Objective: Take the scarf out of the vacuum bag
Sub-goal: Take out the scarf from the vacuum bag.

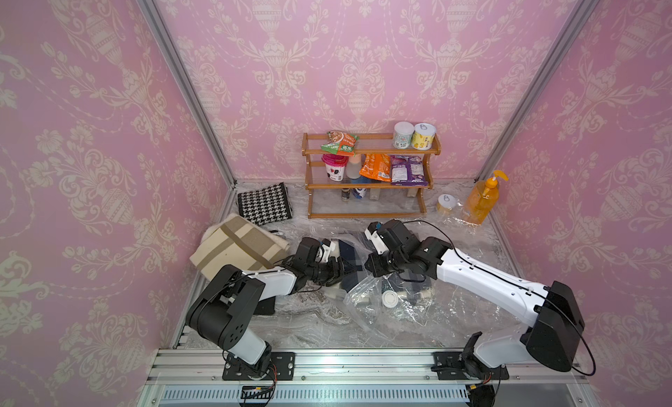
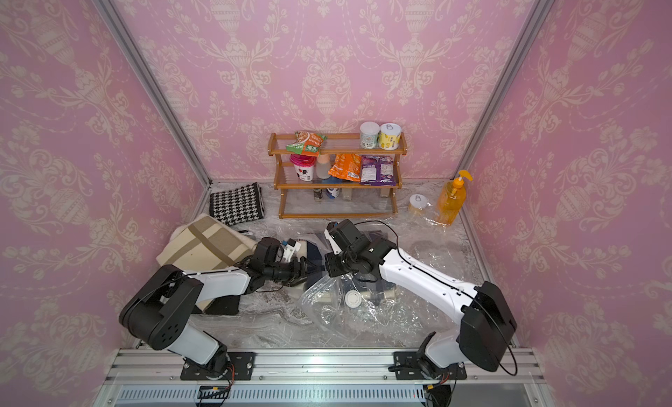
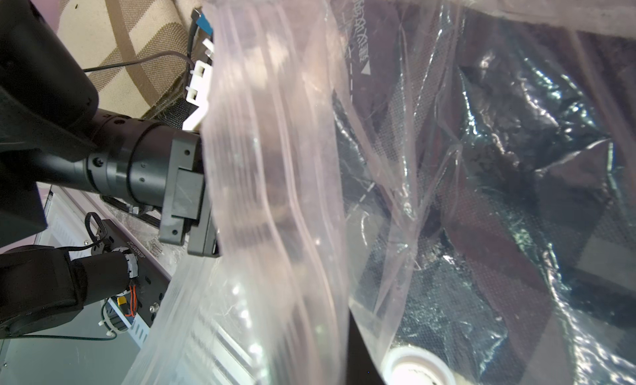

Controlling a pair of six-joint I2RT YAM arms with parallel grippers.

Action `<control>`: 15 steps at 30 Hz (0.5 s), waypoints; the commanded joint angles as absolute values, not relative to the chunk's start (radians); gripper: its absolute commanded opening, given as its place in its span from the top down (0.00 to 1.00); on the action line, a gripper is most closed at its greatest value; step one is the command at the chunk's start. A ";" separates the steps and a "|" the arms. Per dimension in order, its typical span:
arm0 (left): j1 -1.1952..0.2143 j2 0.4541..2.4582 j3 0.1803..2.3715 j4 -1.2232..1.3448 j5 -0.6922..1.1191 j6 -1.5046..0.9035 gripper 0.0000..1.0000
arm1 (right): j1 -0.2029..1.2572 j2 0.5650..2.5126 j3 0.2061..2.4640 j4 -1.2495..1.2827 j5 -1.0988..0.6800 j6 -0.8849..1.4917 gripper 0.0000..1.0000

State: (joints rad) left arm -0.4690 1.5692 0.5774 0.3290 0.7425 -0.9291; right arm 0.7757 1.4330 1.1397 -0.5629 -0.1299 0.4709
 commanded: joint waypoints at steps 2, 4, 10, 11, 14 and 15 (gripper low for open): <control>-0.476 1.511 0.598 0.147 0.675 -0.855 0.28 | 0.781 1.394 1.135 -0.559 -0.112 0.472 0.83; -0.477 1.467 0.617 0.045 0.625 -0.811 0.27 | 0.781 1.397 1.135 -0.557 -0.113 0.473 0.83; -0.475 1.328 0.637 -0.073 0.485 -0.733 0.25 | 0.781 1.404 1.133 -0.548 -0.118 0.474 0.83; -0.476 1.329 0.640 -0.058 0.492 -0.738 0.25 | 0.781 1.405 1.132 -0.547 -0.119 0.475 0.83; -0.476 1.356 0.650 -0.009 0.516 -0.762 0.25 | 0.782 1.403 1.133 -0.546 -0.120 0.475 0.83; -0.476 1.370 0.657 -0.006 0.519 -0.763 0.25 | 0.782 1.402 1.133 -0.547 -0.120 0.475 0.83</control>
